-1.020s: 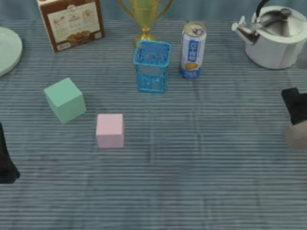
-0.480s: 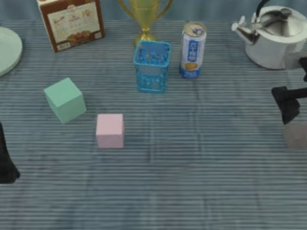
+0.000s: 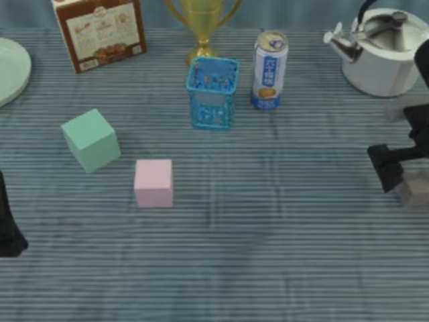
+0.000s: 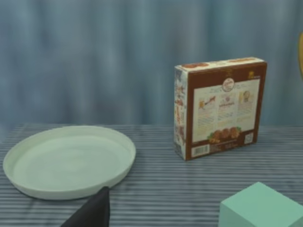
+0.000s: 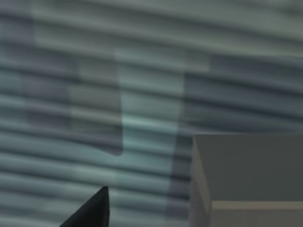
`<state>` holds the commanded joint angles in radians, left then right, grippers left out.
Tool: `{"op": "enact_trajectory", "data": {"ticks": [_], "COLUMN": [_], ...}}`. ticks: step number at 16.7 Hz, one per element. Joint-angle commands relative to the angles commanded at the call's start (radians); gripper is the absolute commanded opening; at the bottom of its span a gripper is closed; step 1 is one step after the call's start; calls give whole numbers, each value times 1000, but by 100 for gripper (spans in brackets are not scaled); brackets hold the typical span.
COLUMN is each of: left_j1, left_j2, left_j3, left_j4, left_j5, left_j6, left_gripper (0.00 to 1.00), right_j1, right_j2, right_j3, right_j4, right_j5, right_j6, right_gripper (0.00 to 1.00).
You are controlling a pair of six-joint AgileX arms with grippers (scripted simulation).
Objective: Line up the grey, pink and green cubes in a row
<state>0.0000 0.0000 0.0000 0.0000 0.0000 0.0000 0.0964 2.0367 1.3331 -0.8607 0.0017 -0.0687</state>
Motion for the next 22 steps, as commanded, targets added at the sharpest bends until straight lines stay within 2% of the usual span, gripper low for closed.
{"op": "enact_trajectory", "data": {"ticks": [3, 8, 21, 22], "left_j1": [0, 0, 0, 0], "left_j2": [0, 0, 0, 0], "left_j3": [0, 0, 0, 0], "left_j4": [0, 0, 0, 0], "left_j5": [0, 0, 0, 0], "left_j6": [0, 0, 0, 0], "left_gripper": [100, 100, 100, 100], "right_j1": [2, 2, 2, 2], "right_j2": [47, 56, 56, 56], "right_j3": [-56, -66, -66, -66], "right_j4": [100, 115, 115, 115], "right_j5": [0, 0, 0, 0], "right_j6": [2, 2, 2, 2], "right_gripper": [100, 100, 2, 0]}}
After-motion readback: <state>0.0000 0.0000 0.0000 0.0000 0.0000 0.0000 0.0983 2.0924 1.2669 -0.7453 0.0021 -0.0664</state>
